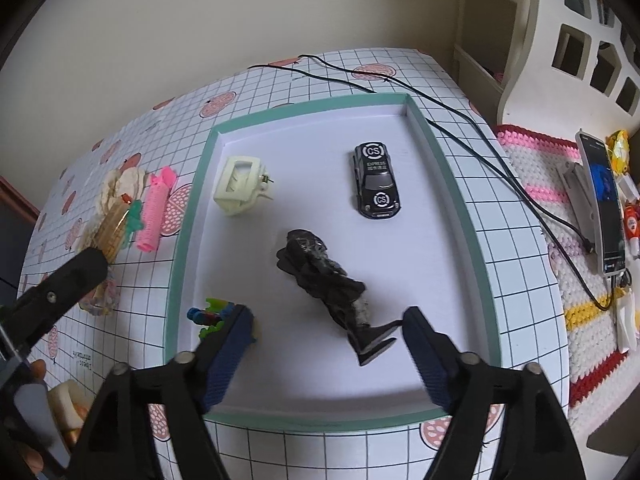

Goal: Organize objects
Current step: 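Open right tool to release the black robot figure into the tray, then move both tools toward the cotton-swab bag and pastel rope ring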

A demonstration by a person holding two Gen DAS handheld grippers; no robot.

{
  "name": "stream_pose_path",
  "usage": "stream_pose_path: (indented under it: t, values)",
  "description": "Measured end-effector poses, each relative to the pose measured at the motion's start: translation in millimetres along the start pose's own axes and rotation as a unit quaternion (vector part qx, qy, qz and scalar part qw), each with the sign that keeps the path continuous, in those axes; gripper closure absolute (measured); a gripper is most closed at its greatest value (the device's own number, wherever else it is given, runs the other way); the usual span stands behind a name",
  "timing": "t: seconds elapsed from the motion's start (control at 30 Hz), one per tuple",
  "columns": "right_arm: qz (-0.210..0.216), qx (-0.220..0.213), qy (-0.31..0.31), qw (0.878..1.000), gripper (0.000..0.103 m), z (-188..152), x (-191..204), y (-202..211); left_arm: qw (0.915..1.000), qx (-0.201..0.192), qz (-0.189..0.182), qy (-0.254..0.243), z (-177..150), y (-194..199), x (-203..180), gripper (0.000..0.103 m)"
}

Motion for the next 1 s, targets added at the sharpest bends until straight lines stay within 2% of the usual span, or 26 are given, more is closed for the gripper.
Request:
stream_pose_path:
  t: [0.1, 0.2, 0.4, 0.6, 1.0]
  values:
    - [-0.001, -0.002, 0.004, 1.0, 0.008, 0.3, 7.2, -1.7, 1.0, -0.001, 0.006, 0.001, 2.8, 3.2, 9.0, 0.001]
    - [-0.003, -0.005, 0.01, 1.0, 0.002, 0.8, 15.4, -2.5, 0.9999, -0.002, 0.01, 0.009, 6.3, 6.4, 21.4, 0.001]
    - [-0.009, -0.021, 0.021, 1.0, 0.001, 3.5, 32.6, -1.6, 0.9991, -0.009, 0.022, 0.034, 12.9, 14.4, 52.7, 0.001]
    - [0.008, -0.042, 0.031, 0.999, 0.001, 5.7, 58.6, 0.1, 0.9972, -0.015, 0.033, 0.065, 18.5, 21.6, 87.4, 0.0]
    - [0.036, -0.042, 0.083, 0.995, 0.001, -4.0, 128.9, -14.1, 0.9903, -0.021, 0.061, 0.123, 19.4, 34.3, 158.8, 0.0]
Point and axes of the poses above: each gripper's, at about its wrist camera, not at the fingertips, and y roughly against the way its jaws point, x to its left, z to its top, the point moved 2 cm from there along -y, roughly the way its jaws point, and after that the axes turned 1 degree about z, right-handed, at the moved point
